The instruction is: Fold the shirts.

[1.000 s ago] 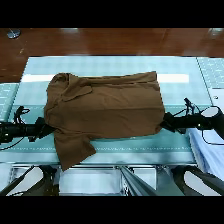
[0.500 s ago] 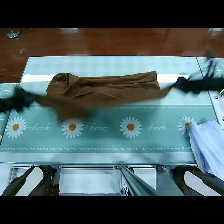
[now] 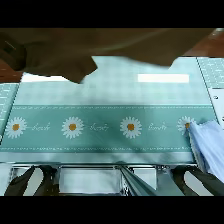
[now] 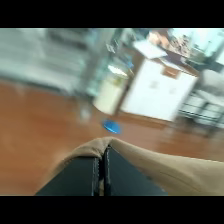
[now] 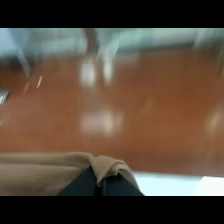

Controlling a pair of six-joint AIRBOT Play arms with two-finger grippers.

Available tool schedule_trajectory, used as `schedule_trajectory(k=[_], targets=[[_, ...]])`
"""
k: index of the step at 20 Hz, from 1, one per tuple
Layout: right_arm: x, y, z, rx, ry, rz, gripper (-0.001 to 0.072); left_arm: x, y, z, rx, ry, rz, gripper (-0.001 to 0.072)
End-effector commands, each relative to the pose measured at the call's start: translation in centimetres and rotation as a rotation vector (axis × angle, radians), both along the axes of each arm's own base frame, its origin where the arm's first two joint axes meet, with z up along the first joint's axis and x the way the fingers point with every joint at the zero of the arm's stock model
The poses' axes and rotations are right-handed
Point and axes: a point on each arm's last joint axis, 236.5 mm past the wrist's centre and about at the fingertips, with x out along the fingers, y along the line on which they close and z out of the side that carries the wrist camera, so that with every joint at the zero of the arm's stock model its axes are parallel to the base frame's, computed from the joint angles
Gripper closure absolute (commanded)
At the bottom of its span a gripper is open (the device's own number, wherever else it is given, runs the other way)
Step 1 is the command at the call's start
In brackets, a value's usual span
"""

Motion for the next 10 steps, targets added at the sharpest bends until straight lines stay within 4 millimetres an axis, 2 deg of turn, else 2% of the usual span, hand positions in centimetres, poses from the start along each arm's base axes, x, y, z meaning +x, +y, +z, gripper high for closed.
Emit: schedule_trajectory(k=[1, 5, 7, 9, 10], targets=[[-8.3, -1.1, 4.0, -0.090, -0.111, -0.117, 0.0691, -6.5, -0.3, 3.1, 0.192, -0.018, 0.172, 0.0684], [-14.1, -1.6, 2.2, -0.142, -0.048, -0.176, 0.0691, -13.6, 1.3, 3.1, 0.334, -0.027, 0.410, 0.0684], [-15.8, -1.6, 1.5, -0.149, -0.031, -0.191, 0.0690, -16.6, 2.2, 2.3, 0.326, 0.002, 0.498, 0.0684], [-16.5, -1.4, -0.3, -0.146, 0.016, -0.185, 0.0691, -18.2, 2.0, 1.5, 0.325, 0.015, 0.494, 0.0684], [-16.7, -1.5, -1.5, -0.147, 0.050, -0.183, 0.0691, -18.2, 2.1, 0.9, 0.328, 0.025, 0.478, 0.0684]])
